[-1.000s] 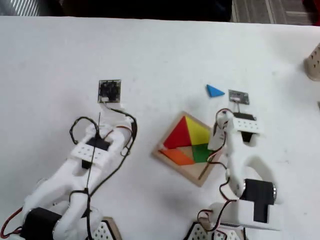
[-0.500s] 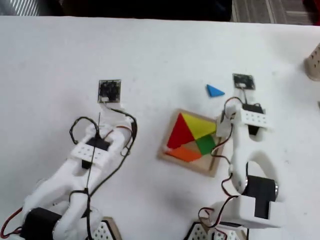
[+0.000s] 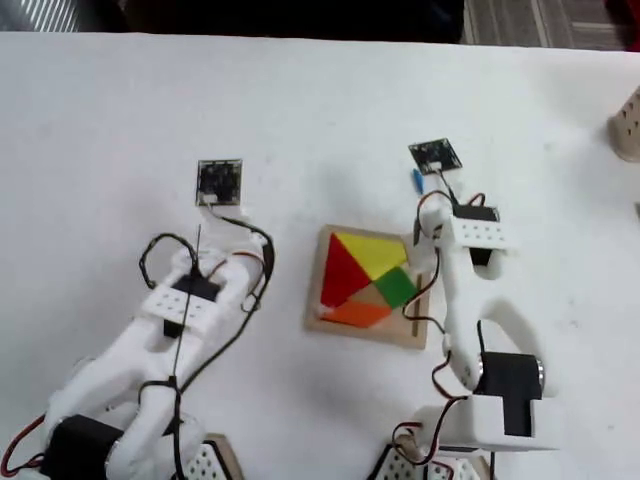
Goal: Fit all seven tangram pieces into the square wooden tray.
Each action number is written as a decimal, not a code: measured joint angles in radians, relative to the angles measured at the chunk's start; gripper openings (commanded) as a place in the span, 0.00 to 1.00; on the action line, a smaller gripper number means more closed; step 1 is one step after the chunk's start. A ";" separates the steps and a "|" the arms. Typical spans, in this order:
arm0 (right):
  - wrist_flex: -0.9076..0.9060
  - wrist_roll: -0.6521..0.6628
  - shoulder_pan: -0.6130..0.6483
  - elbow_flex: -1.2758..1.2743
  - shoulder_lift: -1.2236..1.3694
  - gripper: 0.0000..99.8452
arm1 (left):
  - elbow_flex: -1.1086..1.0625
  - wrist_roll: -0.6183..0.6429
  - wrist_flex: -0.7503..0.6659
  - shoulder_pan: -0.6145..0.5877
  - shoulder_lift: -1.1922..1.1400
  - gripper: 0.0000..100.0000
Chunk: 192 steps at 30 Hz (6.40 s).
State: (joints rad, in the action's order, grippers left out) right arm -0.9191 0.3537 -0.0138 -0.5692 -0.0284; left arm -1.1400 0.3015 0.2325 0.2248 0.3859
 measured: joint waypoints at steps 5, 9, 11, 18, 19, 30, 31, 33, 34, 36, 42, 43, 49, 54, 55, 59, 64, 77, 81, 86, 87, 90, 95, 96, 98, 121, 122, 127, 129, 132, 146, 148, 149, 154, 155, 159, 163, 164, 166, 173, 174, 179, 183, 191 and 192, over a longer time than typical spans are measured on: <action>-0.147 -0.060 -0.068 0.137 0.000 0.21 | 0.000 0.000 0.000 0.000 0.000 0.02; -0.252 0.008 -0.106 0.299 0.015 0.21 | 0.000 0.000 0.000 0.000 0.000 0.02; -0.279 0.035 -0.112 0.368 0.040 0.21 | 0.000 0.000 0.000 0.000 0.000 0.02; -0.284 0.066 -0.091 0.594 0.247 0.21 | 0.000 0.000 0.000 0.000 0.000 0.02; -0.284 0.080 -0.080 0.632 0.287 0.21 | 0.000 0.000 0.000 0.000 0.000 0.02; -0.295 0.396 -0.035 1.142 0.741 0.21 | 0.000 0.000 0.000 0.000 0.000 0.02; -0.310 0.414 -0.037 1.191 0.778 0.21 | 0.000 0.000 0.000 0.000 0.000 0.02; -0.347 0.451 -0.035 1.284 0.850 0.21 | 0.000 0.000 0.000 0.000 0.000 0.02; -0.364 0.465 -0.035 1.330 0.885 0.21 | 0.000 0.000 0.000 0.000 0.000 0.02; -0.391 0.480 -0.034 1.416 0.954 0.21 | 0.000 0.000 -0.014 0.000 0.000 0.02; -0.442 0.502 -0.034 1.643 1.122 0.20 | 0.000 0.000 -0.025 0.000 0.000 0.02; -0.453 0.505 -0.034 1.674 1.143 0.20 | 0.000 0.000 -0.025 0.000 0.000 0.02; -0.628 0.605 -0.023 1.821 1.232 0.20 | 0.000 0.000 -0.025 0.000 0.000 0.02; -0.770 0.717 0.002 1.846 1.246 0.20 | 0.000 0.000 -0.025 0.000 0.000 0.02; -0.772 0.717 -0.003 1.847 1.247 0.20 | 0.000 0.000 -0.025 0.000 0.000 0.02; -0.778 0.721 -0.012 1.847 1.247 0.20 | 0.000 0.000 -0.025 0.000 0.000 0.02; -0.786 0.718 -0.020 1.843 1.212 0.20 | 0.000 0.000 -0.025 0.000 0.000 0.02; -0.750 0.675 -0.021 1.841 1.206 0.21 | 0.000 0.000 -0.025 0.000 0.000 0.02; -0.706 0.496 -0.002 1.841 1.206 0.21 | 0.000 0.000 -0.026 0.000 0.000 0.02; -0.706 0.250 0.066 1.841 1.203 0.21 | 0.000 0.000 -0.026 0.000 0.000 0.02; -0.706 0.212 0.072 1.841 1.203 0.21 | 0.000 0.000 -0.026 0.000 0.000 0.02; -0.675 0.110 0.064 1.841 1.203 0.21 | 0.000 0.000 -0.026 0.000 0.000 0.02; -0.629 -0.018 0.043 1.841 1.211 0.21 | 0.000 0.000 -0.026 0.000 0.000 0.02; -0.628 -0.023 0.037 1.841 1.217 0.21 | 0.000 0.000 -0.026 0.000 0.000 0.02; -0.628 -0.021 0.035 1.841 1.224 0.21 | 0.000 0.000 -0.026 0.000 0.000 0.02; -0.747 0.199 0.055 1.843 1.221 0.24 | 0.000 0.000 -0.026 0.000 0.000 0.02; -0.755 0.190 0.060 1.843 1.221 0.24 | 0.000 0.000 -0.026 0.000 0.000 0.02; -0.755 0.074 0.077 1.843 1.221 0.24 | 0.000 0.000 -0.026 0.000 0.000 0.02; -0.743 0.040 0.077 1.843 1.221 0.24 | 0.000 0.000 -0.026 0.000 0.000 0.02; -0.717 0.006 0.071 1.841 1.223 0.24 | 0.000 0.000 -0.026 0.000 0.000 0.02; -0.663 -0.011 0.032 1.846 1.243 0.15 | 0.000 0.000 -0.026 -0.005 0.000 0.02; -0.674 -0.011 0.032 1.846 1.243 0.14 | 0.000 0.000 -0.026 -0.005 0.000 0.02; -0.677 -0.006 0.032 1.846 1.243 0.14 | 0.000 0.000 -0.026 -0.005 0.000 0.02; -0.694 0.023 0.032 1.847 1.241 0.06 | 0.000 0.000 -0.026 -0.005 0.000 0.02; -0.695 0.023 0.032 1.847 1.241 0.04 | 0.000 0.000 -0.026 -0.005 0.000 0.02; -0.701 0.023 0.028 1.849 1.241 0.02 | 0.000 0.000 -0.026 -0.005 0.000 0.02; -0.744 0.023 0.025 1.850 1.235 0.02 | 0.000 0.000 -0.026 -0.005 0.000 0.02; -0.756 0.023 0.025 1.849 1.229 0.02 | 0.000 0.000 -0.026 -0.005 0.000 0.02; -0.772 0.023 0.026 1.847 1.224 0.02 | 0.000 0.000 -0.026 -0.005 0.000 0.02; -0.798 0.023 -0.011 1.835 1.163 0.02 | 0.000 0.000 -0.026 -0.005 0.000 0.02; -0.798 0.023 -0.020 1.820 1.151 0.02 | 0.000 0.000 -0.026 -0.005 0.000 0.02; -0.795 0.028 -0.040 1.625 1.045 0.02 | 0.000 0.000 -0.038 -0.005 0.000 0.02; -0.792 0.032 -0.031 1.418 0.888 0.02 | 0.000 0.000 -0.063 -0.005 0.000 0.02; -0.792 0.049 -0.051 1.145 0.713 0.02 | 0.000 0.000 -0.068 -0.005 0.000 0.02; -0.792 0.069 -0.060 1.114 0.704 0.02 | 0.000 0.000 -0.068 -0.005 0.000 0.02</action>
State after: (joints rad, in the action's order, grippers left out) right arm -1.7108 0.4227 -0.0736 0.5447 0.6759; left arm -1.1400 0.3015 0.1649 0.2202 0.3859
